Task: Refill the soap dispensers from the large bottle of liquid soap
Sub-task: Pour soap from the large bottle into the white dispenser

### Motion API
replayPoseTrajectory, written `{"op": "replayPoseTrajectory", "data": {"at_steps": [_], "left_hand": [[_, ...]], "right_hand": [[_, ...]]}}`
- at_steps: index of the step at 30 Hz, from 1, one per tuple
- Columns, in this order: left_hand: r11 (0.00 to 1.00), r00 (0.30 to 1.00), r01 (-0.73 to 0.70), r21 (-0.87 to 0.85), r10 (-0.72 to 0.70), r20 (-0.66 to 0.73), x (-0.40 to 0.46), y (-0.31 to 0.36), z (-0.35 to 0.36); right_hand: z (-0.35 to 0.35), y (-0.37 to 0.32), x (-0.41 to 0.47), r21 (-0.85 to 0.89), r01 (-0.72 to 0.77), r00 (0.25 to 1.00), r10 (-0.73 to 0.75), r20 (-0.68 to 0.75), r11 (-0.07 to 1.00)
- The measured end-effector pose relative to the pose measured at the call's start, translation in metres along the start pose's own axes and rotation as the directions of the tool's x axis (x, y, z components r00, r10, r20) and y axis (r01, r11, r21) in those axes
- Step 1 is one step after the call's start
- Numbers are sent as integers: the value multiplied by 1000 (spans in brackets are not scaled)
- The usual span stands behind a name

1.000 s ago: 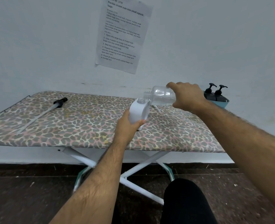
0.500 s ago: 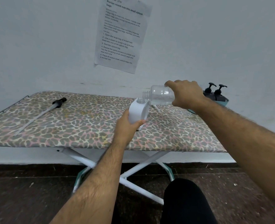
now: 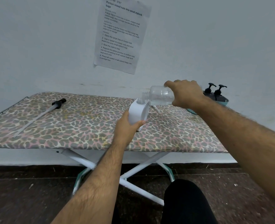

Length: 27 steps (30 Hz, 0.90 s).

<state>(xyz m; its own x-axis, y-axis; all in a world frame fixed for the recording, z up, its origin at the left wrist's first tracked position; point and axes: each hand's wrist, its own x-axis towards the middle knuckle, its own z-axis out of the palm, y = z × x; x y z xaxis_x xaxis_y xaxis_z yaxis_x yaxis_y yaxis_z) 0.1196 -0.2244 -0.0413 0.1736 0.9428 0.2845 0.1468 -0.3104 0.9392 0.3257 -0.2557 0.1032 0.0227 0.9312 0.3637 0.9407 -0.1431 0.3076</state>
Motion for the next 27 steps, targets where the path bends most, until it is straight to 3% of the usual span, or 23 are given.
{"op": "replayPoseTrajectory", "data": {"at_steps": [27], "left_hand": [[1000,1000,4,-1,-4,6,0,0,0]], "right_hand": [[-4,-2,1,-26,9,1000,-9,2,1000]]}}
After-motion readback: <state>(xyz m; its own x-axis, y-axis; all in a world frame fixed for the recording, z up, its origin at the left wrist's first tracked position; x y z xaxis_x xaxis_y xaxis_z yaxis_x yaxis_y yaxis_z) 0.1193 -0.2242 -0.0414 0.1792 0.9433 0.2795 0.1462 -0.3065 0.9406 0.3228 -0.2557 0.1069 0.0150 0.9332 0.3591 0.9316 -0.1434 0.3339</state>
